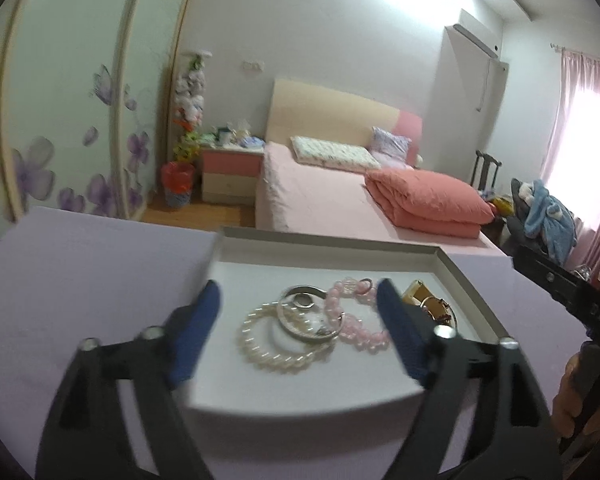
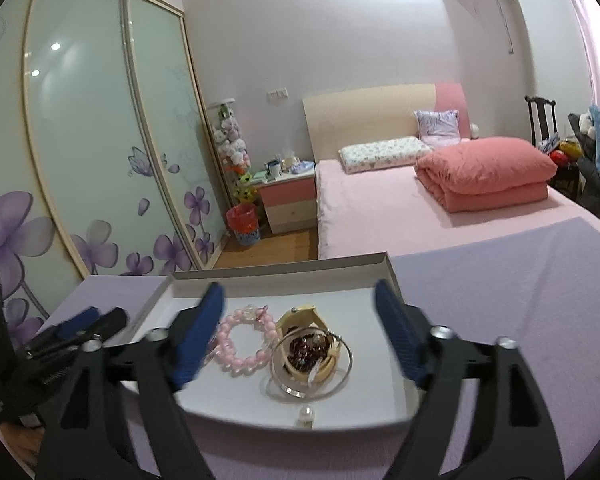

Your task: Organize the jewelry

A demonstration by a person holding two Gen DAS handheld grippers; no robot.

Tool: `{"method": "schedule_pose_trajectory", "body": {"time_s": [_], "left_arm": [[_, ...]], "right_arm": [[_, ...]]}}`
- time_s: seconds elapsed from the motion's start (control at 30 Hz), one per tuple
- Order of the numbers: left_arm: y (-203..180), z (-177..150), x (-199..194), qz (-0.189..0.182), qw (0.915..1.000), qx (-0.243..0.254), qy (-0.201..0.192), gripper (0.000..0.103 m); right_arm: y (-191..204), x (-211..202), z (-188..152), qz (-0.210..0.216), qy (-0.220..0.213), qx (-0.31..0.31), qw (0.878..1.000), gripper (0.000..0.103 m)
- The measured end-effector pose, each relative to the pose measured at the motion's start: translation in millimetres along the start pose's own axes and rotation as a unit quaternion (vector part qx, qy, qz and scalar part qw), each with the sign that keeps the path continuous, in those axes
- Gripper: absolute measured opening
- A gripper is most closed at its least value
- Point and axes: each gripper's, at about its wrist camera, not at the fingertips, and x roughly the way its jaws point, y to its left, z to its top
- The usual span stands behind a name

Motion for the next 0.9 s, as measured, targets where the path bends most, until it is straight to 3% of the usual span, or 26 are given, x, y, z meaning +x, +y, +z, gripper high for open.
{"method": "schedule_pose_trajectory", "body": {"time_s": [0.07, 0.17, 0.43, 0.7, 0.9], "left_arm": [[6, -5, -30, 0.006, 0.9999, 0.007, -0.011, 0.091], [13, -13, -67, 0.015, 0.9994, 0.017, -0.026, 0.099], [12, -62, -168, 0.038, 0.9967, 0.04, -0.059, 0.099], [8, -99, -216, 0.041, 0.9957, 0.044, -0.07, 0.099], [9, -106, -228, 0.032, 0.9961, 0.034, -0.075, 0.099]], "right_arm": [[3, -20, -4, -0.002, -0.005, -0.003, 1.0, 0.101], [15, -53, -16, -0.014, -0.013, -0.022, 1.0, 0.101], [43, -119, -64, -0.043, -0.023, -0.07, 0.996, 0.101], [54, -154, -89, -0.042, -0.039, -0.059, 0.997, 0.101], [52, -164, -95, -0.042, -0.046, -0.044, 0.997, 0.101]]}}
